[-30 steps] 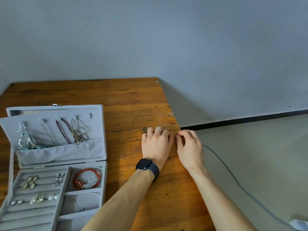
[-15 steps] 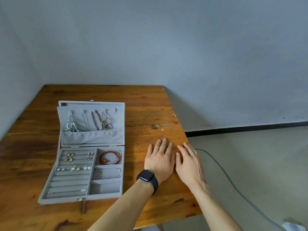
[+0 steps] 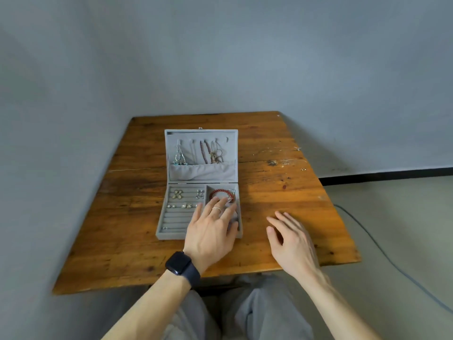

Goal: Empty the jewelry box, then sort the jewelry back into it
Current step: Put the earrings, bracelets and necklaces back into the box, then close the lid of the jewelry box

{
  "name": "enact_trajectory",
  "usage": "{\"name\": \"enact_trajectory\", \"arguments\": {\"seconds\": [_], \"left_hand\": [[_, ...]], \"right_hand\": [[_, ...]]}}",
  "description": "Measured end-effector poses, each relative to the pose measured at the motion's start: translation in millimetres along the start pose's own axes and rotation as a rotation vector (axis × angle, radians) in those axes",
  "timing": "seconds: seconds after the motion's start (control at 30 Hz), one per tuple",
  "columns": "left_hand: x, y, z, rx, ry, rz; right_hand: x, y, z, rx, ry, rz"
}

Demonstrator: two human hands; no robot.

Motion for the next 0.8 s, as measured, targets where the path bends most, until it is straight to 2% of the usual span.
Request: {"name": "enact_trajectory", "arguments": {"seconds": [0.17,0.3,0.53,0.7,0.8], "left_hand": [[78.3,-29.5,11.1,-0.16,-0.112,0.09],[132.4,-47.9,4.6,-0.239,-0.262,0.293],[191.7,-52.4,-47.5,-0.107,-0.568,0.74],[189.0,-56.5,-88.6,-0.015,-0.591,1.04],[193.9,-55.5,-104.2,-0.012,-0.618,1.142]], "right_hand": [[37.0,18.8,-17.6,0.085,-0.004,-0.084],[52.0,35.2,-32.0,0.117,0.005,-0.16],[52.9,46.1,-34.3,0.031,-0.005,-0.097],[56.8,46.0,-36.5,0.011,-0.007,-0.098],[56.3,46.0,-34.8,-0.007,-0.015,-0.101]]}}
Point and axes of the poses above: each hand's wrist, its own z-axis away from the middle knuckle, its own y-axis out of the palm, x = y × z, the point moved 9 cm from there along -z, towards the middle knuckle, and after that the axes turned 6 degrees about -y, right-handed, at the moved point
